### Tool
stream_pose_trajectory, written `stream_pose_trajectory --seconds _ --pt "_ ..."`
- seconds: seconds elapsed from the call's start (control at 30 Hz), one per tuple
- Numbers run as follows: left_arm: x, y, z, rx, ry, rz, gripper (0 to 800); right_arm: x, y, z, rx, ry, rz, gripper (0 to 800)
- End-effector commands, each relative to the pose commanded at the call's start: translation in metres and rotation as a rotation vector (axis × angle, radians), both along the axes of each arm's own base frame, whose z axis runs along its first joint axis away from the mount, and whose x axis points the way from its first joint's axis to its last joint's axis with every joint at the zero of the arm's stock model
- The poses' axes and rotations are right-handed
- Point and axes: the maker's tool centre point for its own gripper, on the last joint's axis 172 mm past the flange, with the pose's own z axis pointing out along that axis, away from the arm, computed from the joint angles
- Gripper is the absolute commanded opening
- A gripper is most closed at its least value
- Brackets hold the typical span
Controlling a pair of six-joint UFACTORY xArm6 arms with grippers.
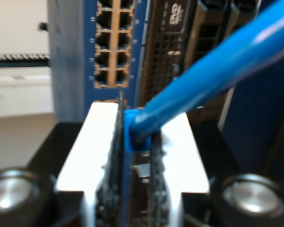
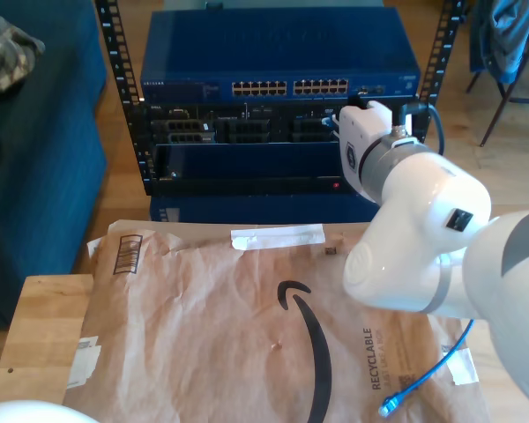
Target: Grab the cable and plug it in
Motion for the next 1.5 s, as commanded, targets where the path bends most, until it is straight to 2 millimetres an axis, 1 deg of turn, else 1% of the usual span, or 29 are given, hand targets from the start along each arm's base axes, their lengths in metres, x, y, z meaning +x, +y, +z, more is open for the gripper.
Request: stream_pose_trajectory --seconds 0.07,0.17,0.2,0.27,0.33,0.43,0.47,0.53,0.67,0.7,0.8,0.9,0.97,1.03,1.27,1.4,1.5 --pt "0.0 0.0 0.0 0.0 0.0 0.0 800 -0.001 0.008 0.001 -0.004 -0.056 -0.009 1" --pt "0.0 0.0 0.0 0.0 0.0 0.0 800 0.0 0.009 -0.005 0.013 -0.054 -0.018 1" --pt "0.0 0.0 0.0 0.0 0.0 0.0 800 0.002 0.008 -0.008 0.016 -0.059 -0.025 1" --pt "0.0 0.0 0.0 0.0 0.0 0.0 800 0.006 0.006 -0.008 0.025 -0.099 -0.049 1" --pt "0.0 0.0 0.0 0.0 0.0 0.0 800 0.008 0.004 -0.008 0.043 -0.136 -0.069 1" --pt "0.0 0.0 0.0 0.0 0.0 0.0 800 0.01 0.004 -0.013 0.043 -0.154 -0.08 1" --pt "0.0 0.0 0.0 0.0 0.0 0.0 800 0.011 0.003 -0.013 0.043 -0.166 -0.086 1" --pt "0.0 0.0 0.0 0.0 0.0 0.0 800 0.01 0.006 0.0 0.044 -0.226 -0.093 1" --pt "0.0 0.0 0.0 0.0 0.0 0.0 800 0.009 0.008 -0.005 0.03 -0.253 -0.097 1" --pt "0.0 0.0 0.0 0.0 0.0 0.0 800 0.011 0.009 -0.007 0.029 -0.258 -0.099 1" --pt "0.0 0.0 0.0 0.0 0.0 0.0 800 0.017 0.008 0.001 0.027 -0.309 -0.115 1" --pt "0.0 0.0 0.0 0.0 0.0 0.0 800 0.024 0.009 -0.001 0.026 -0.33 -0.124 1" --pt "0.0 0.0 0.0 0.0 0.0 0.0 800 0.03 0.005 -0.006 0.023 -0.327 -0.135 1" --pt "0.0 0.0 0.0 0.0 0.0 0.0 800 0.032 -0.001 -0.006 0.019 -0.334 -0.147 1" --pt "0.0 0.0 0.0 0.0 0.0 0.0 800 0.03 -0.021 -0.019 0.015 -0.319 -0.215 1" --pt "0.0 0.0 0.0 0.0 0.0 0.0 800 0.032 -0.034 -0.017 0.031 -0.319 -0.271 1" --pt "0.0 0.0 0.0 0.0 0.0 0.0 800 0.034 -0.036 -0.02 0.033 -0.318 -0.286 1"
